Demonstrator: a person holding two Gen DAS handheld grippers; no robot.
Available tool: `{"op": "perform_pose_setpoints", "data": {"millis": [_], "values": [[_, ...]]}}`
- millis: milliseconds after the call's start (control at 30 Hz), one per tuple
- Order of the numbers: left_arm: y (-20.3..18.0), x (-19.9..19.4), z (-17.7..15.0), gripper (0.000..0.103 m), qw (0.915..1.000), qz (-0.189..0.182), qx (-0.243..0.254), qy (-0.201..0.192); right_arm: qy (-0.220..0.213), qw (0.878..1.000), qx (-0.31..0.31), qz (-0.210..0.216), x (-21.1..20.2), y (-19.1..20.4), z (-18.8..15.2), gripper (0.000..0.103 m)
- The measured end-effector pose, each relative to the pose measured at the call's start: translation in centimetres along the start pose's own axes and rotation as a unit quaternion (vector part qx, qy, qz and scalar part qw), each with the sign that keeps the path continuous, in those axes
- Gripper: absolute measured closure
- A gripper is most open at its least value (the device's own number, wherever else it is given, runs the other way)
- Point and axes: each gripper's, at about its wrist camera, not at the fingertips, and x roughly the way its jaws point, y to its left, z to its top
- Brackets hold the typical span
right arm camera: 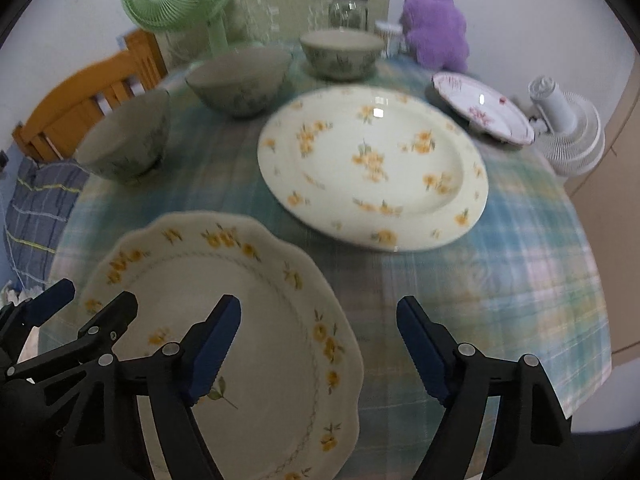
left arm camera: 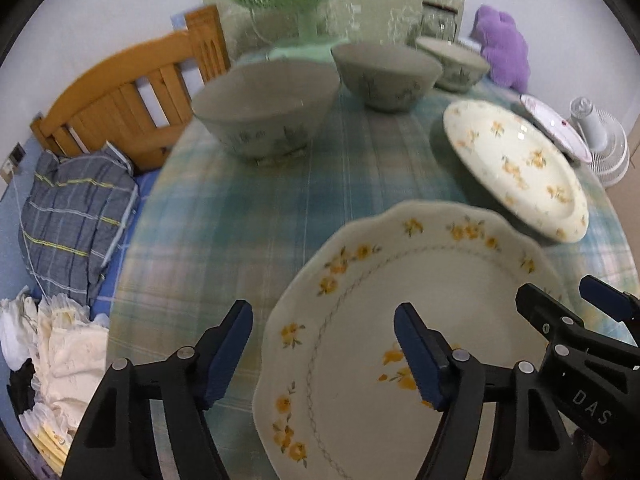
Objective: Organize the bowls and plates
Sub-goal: 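Grip the rim of the scalloped yellow-flower plate with both grippers and lift, then carry the scalloped plate with both grippers toward the white fan and lower it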
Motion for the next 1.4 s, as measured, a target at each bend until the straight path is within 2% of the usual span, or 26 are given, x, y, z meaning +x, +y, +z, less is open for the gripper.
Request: {"op": "perform_pose_setpoints", "data": {"millis": [200, 333, 500, 533, 800, 1033, 1400], "values": [[0.2, 1.5, -0.4, 0.031, 0.9994, -0.015, 0.004, 0.031, 0.037, 0.999, 0.003, -0.003, 1.8, 0.5, -0.7, 0.026], [0.1, 1.5, -0.4, 0.033, 0.9992, -0.026, 0.010, 0.029, 0.057, 0.998, 0.005, -0.006, 2.5, 0.8, -1.2, 0.029], [-0.1, 1.5, -0.4, 0.034, 0.9990, -0.028, 0.017, 0.031, 0.061, 0.998, 0.016, -0.007, 2.4, 0.8, -1.4, 0.030], [0.1, 1.6, -0.3, 0.034, 0.9989, -0.031, 0.016, 0.032, 0.062, 0.998, 0.017, -0.006, 2.4, 0.9, -1.4, 0.034], [0.6, 1.8, 0.4, 0.035, 0.9971, -0.048, 0.027, 0.052, 0.078, 0.996, 0.031, -0.020, 2.2, 1.5, -1.1, 0.034], [1.4, 0.5, 1.6, 0.034, 0.9964, -0.061, 0.029, 0.051, 0.074, 0.996, 0.045, -0.022, 0.7, 2.1, -0.6, 0.034], [0.0, -1.1, 3.1, 0.034, 0.9969, -0.063, 0.040, 0.026, 0.047, 0.997, 0.059, -0.026, -1.8, 1.3, 1.3, 0.034]]}}
